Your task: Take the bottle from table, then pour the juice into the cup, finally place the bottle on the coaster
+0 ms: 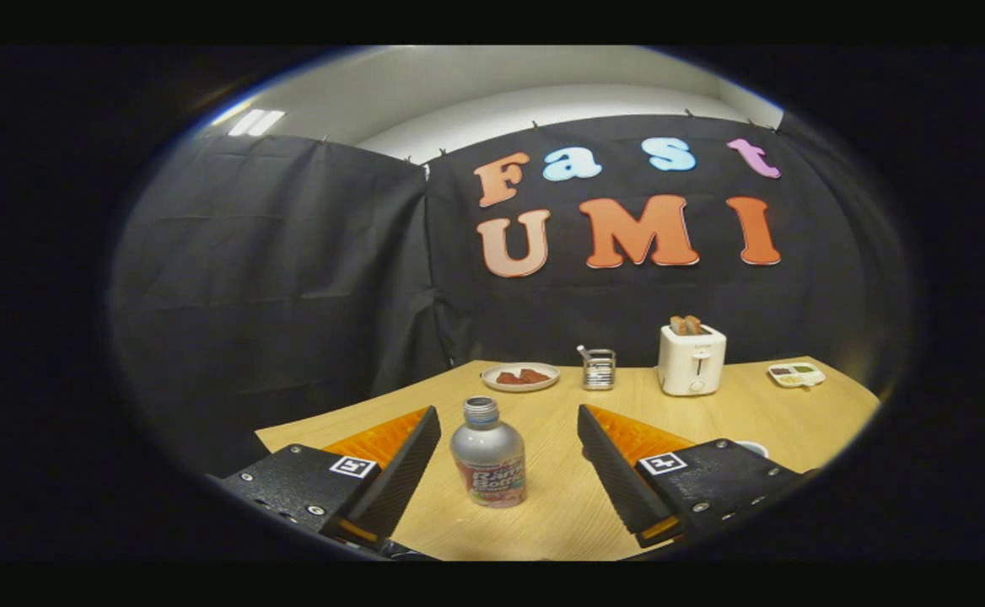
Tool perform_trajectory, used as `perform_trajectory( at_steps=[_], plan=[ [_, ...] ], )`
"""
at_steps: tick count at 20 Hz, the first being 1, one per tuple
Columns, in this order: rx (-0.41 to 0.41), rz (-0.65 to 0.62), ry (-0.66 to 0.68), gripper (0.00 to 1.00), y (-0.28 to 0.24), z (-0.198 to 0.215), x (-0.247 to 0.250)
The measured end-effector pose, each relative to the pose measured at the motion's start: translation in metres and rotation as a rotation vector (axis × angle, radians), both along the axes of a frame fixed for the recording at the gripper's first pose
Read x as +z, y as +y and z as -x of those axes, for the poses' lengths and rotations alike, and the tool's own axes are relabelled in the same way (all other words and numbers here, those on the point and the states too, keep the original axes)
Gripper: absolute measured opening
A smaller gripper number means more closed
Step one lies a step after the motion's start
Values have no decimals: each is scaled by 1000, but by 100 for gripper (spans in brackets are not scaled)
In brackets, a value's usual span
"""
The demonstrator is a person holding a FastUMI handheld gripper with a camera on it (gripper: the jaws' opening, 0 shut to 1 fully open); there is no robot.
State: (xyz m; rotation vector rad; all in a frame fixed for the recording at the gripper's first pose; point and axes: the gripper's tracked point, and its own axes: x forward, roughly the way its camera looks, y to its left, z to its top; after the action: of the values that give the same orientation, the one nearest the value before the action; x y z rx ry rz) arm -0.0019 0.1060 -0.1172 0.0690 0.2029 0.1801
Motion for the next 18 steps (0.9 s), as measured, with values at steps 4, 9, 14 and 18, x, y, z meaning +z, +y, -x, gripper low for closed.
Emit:
perform_trajectory(
  at_steps=[4,9,14,18],
  plan=[
    [-2,-11,43,97,8,-6,-23],
    [-27,34,97,97,16,-19,-56],
    [-60,26,149,97,20,-26,-80],
    [-88,-38,209,91,25,-29,-98]
  ],
)
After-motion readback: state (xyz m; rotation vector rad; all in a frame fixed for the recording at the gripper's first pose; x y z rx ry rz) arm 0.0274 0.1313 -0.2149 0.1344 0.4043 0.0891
